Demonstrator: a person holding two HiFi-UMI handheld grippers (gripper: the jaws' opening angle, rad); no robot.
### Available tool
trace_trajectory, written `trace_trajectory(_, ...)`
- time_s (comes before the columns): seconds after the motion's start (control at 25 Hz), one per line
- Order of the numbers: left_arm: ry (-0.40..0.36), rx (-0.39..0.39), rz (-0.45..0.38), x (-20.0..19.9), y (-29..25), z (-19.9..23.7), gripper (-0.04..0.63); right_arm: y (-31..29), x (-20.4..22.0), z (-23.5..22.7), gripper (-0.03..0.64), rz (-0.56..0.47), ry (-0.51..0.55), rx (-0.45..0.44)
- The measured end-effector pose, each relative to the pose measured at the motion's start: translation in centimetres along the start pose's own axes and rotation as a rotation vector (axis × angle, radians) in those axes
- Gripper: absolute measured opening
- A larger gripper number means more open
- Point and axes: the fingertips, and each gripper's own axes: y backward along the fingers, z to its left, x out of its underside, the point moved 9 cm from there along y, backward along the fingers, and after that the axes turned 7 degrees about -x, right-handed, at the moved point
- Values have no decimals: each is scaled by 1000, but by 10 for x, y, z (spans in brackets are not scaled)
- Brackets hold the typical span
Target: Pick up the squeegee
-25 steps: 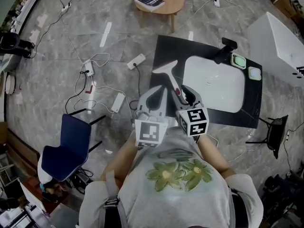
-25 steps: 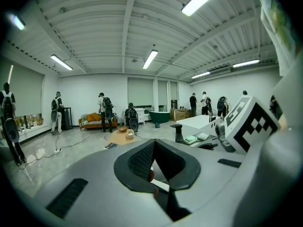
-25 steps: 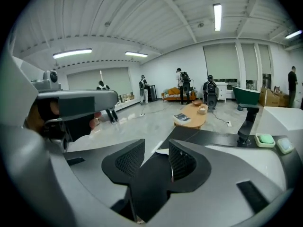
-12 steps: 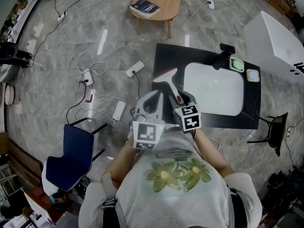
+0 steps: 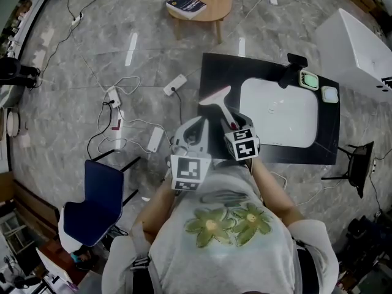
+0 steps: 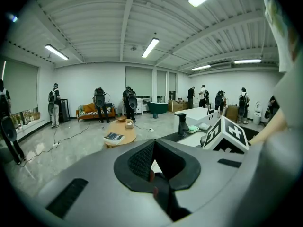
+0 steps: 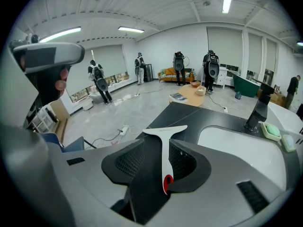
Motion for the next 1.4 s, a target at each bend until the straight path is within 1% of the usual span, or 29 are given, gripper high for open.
trace_trajectory(0.16, -18, 3, 8, 1, -1, 2, 9, -9, 0, -1, 137, 29, -5, 0)
trace_trajectory(0.32, -17, 0, 15, 3, -2, 6, 9, -20, 4, -4, 137, 49, -12, 8)
trace_trajectory(0.52, -39, -7, 19, 4, -3, 6, 9, -27, 9, -9, 137, 70, 11, 39)
trace_trajectory(1.0, -62, -12, 43, 9, -6, 11, 9, -47, 15, -17, 137, 122, 14, 37)
trace_trajectory(1.4, -65, -24, 55, 13, -10, 19, 9, -57, 21, -20, 137, 134, 14, 51)
